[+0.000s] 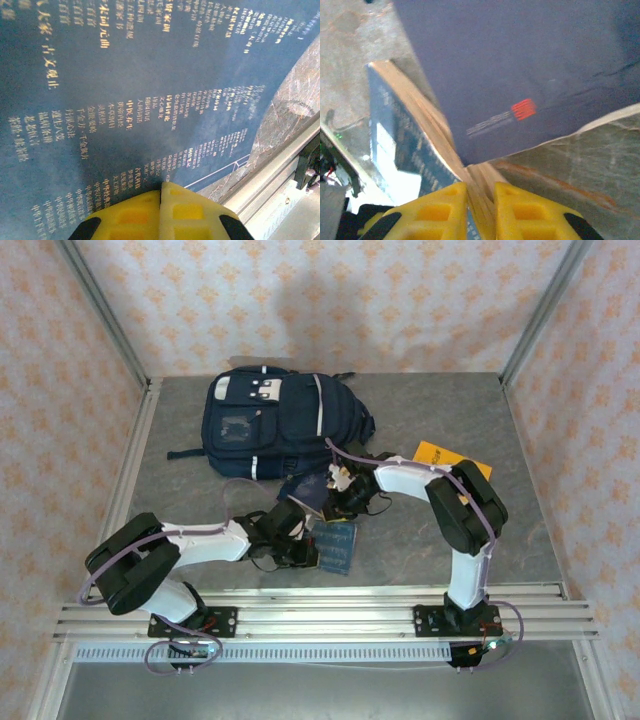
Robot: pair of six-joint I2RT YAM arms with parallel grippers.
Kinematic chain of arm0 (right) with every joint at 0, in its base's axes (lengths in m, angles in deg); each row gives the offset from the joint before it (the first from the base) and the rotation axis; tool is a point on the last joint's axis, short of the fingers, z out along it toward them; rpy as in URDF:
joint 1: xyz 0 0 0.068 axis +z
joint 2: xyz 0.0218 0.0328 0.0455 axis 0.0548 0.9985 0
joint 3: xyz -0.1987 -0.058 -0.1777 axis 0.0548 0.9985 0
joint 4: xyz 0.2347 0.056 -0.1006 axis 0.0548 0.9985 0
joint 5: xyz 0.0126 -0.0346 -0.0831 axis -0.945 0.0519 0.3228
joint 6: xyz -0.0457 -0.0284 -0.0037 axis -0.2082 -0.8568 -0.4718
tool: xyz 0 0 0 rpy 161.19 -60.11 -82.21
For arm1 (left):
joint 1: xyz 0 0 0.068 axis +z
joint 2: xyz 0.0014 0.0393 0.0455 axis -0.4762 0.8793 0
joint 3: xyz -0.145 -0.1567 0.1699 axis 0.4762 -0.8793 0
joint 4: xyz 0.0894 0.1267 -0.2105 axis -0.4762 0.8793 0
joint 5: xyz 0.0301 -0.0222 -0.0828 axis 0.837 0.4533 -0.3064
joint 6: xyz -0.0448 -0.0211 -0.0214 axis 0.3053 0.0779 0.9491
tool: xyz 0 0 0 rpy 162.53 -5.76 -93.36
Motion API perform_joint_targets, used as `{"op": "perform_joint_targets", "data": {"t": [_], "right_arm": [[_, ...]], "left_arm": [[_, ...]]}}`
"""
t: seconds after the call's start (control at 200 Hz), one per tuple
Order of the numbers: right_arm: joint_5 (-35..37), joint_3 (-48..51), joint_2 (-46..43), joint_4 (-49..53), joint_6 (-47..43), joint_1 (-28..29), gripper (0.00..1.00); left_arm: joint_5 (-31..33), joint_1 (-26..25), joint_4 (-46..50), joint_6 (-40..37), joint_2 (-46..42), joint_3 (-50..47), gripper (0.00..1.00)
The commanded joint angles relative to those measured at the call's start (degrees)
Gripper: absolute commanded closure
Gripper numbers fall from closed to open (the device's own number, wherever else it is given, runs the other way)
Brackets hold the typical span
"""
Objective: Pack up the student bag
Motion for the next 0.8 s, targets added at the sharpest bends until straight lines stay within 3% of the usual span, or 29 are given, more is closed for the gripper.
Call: {"op": "perform_joint_targets", "data": {"t": [0.0,0.12,0.285,0.44,0.55,0.795], "right_arm": [[-7.7,1.6,-2.6,3.2,0.0,3.0,0.87],[-10.3,1.8,-3.3,2.9,0.1,3.0,0.88],[-12.2,3.8,-2.5,2.1,0.9,3.2,0.70],[-10.9,6.5,-0.6,-0.1,1.3,3.2,0.64],[-9.6,5.2,1.2,1.1,0.6,3.2,0.67],[-3.6,5.1,-2.4,1.9,-0.4,2.2,0.88]], "left_arm": [[8.3,0.6,4.2,-1.4,1.1,-2.1,1.00],[8.7,1.1,4.1,-1.6,1.1,-2.3,1.00],[9.2,1.9,3.4,-1.4,1.1,-3.0,1.00],[9.2,2.3,3.0,-1.5,1.2,-3.6,1.00],[9.2,2.6,2.8,-1.6,1.1,-3.9,1.00],[9.6,3.7,6.9,-1.4,-5.2,-4.4,1.00]]}}
